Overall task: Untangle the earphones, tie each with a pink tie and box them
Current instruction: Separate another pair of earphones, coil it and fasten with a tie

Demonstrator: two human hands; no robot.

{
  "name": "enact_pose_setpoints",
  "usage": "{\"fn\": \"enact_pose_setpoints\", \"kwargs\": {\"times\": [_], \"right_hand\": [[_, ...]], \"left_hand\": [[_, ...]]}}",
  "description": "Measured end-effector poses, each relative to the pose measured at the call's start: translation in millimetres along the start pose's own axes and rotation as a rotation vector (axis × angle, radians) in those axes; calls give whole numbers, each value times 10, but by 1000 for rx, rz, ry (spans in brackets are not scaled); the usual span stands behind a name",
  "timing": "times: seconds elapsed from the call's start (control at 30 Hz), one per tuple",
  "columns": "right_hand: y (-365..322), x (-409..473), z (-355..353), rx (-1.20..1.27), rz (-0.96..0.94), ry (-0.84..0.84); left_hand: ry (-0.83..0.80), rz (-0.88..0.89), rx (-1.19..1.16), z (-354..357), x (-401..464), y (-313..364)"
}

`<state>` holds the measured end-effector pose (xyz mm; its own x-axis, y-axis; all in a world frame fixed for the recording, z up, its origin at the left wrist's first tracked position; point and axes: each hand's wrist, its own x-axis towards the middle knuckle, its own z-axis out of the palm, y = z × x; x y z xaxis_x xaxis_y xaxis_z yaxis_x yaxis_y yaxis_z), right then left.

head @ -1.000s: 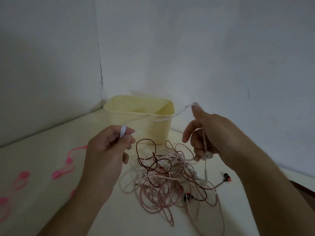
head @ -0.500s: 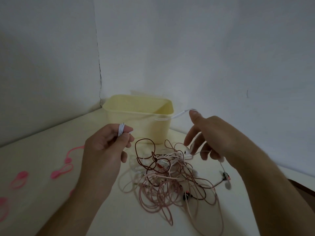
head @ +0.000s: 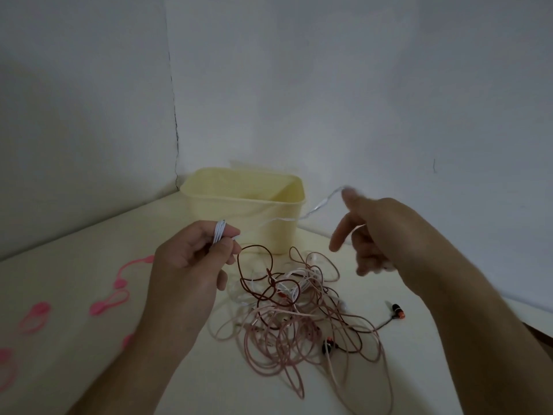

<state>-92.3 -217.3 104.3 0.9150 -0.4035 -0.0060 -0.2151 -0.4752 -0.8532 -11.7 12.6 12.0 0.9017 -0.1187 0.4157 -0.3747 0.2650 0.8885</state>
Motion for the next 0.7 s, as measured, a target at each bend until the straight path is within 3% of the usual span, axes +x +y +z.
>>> {"fn": "enact_pose_setpoints", "kwargs": {"times": [0.13,0.27,0.37,0.47,0.6,0.7], "right_hand": [[115,44,-69,-406,52,15],[90,-10,67,-709,-23,-195],[-26,-98,259,-512,-248,-279],[-104,-132,514,-166,-313,-396],[-89,-111,500,-288,-324,-262],[-106,-124,392,-207,-373,-281]], "left_hand": [[-39,-9,-31,8,-23,27],[-129,-22,-28,49,-71,51],[-184,-23,-29,80,-94,50],[-198,-9,1,107,-102,60],[-113,-26,19,106,-80,30],[-204,-64,37,102,-81,50]]}}
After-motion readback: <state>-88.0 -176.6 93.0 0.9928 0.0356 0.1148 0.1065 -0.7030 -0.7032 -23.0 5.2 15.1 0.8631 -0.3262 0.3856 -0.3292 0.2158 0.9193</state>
